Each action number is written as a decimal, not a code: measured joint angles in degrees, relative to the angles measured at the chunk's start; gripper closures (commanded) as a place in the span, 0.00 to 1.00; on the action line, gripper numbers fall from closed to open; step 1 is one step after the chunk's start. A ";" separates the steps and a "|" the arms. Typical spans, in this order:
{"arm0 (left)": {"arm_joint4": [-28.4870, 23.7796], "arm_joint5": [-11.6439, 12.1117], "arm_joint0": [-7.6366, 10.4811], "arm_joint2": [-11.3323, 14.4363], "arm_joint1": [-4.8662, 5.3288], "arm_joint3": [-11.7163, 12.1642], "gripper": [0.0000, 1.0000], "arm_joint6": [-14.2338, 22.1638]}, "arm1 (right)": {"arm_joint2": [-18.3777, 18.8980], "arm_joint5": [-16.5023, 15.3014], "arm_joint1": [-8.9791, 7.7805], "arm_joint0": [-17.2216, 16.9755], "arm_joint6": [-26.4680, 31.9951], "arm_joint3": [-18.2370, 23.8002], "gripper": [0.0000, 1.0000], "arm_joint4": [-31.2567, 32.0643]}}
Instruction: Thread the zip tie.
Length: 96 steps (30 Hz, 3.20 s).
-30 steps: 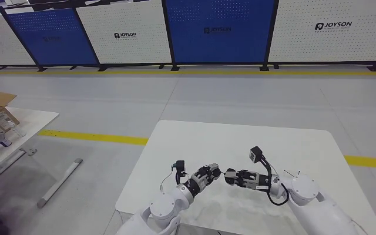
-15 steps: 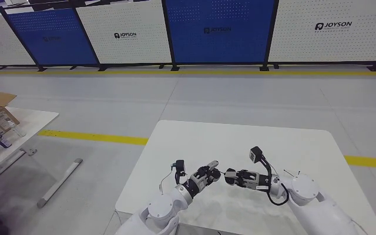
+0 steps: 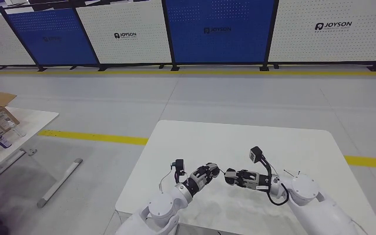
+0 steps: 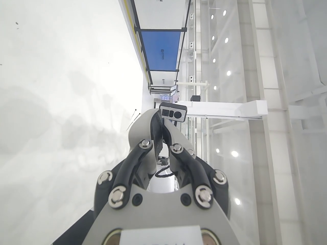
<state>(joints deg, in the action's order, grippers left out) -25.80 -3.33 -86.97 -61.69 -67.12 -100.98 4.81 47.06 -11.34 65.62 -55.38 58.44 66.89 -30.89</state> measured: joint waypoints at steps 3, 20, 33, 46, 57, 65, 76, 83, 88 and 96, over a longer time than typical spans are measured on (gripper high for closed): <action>0.75 0.12 -0.06 -0.01 -0.02 -0.04 1.00 -0.14 | 0.00 0.00 0.00 0.00 0.00 0.00 0.81 0.00; 4.56 -4.22 -1.00 0.57 -0.35 -1.33 1.00 -4.79 | 8.53 -5.19 -1.90 -7.25 -2.74 4.14 0.00 -2.13; 1.95 -7.13 -1.47 0.87 -0.82 -2.50 1.00 -9.47 | 9.50 -5.77 -2.17 -8.24 -2.60 5.19 0.00 -1.85; -6.38 -4.51 -4.80 -8.55 -0.37 -12.93 1.00 -8.74 | 9.50 -5.77 -2.17 -8.24 -2.60 5.19 0.00 -1.85; -16.19 -8.76 -7.80 -15.82 0.60 -17.61 1.00 5.10 | 9.50 -5.77 -2.17 -8.24 -2.60 5.19 0.00 -1.85; -18.31 -9.27 -7.27 -15.79 0.56 -17.26 1.00 6.23 | 9.50 -5.77 -2.17 -8.24 -2.60 5.19 0.00 -1.85; -27.19 -15.54 -6.68 -19.84 1.04 -16.96 1.00 13.26 | 9.50 -5.77 -2.17 -8.24 -2.60 5.19 0.00 -1.85; -24.79 -16.06 -5.71 -18.29 1.01 -15.80 1.00 11.75 | 9.50 -5.77 -2.17 -8.24 -2.60 5.19 0.00 -1.85; -19.45 -16.17 -4.23 -15.85 1.19 -13.67 1.00 11.16 | 9.50 -5.77 -2.17 -8.24 -2.60 5.19 0.00 -1.85; -7.76 -16.15 -3.98 -12.00 2.08 -8.04 1.00 11.73 | 9.50 -5.77 -2.17 -8.24 -2.60 5.19 0.00 -1.85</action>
<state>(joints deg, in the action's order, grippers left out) -33.56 -19.48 -90.95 -73.69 -65.04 -109.02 16.53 56.57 -17.10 63.45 -63.62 55.84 72.08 -32.73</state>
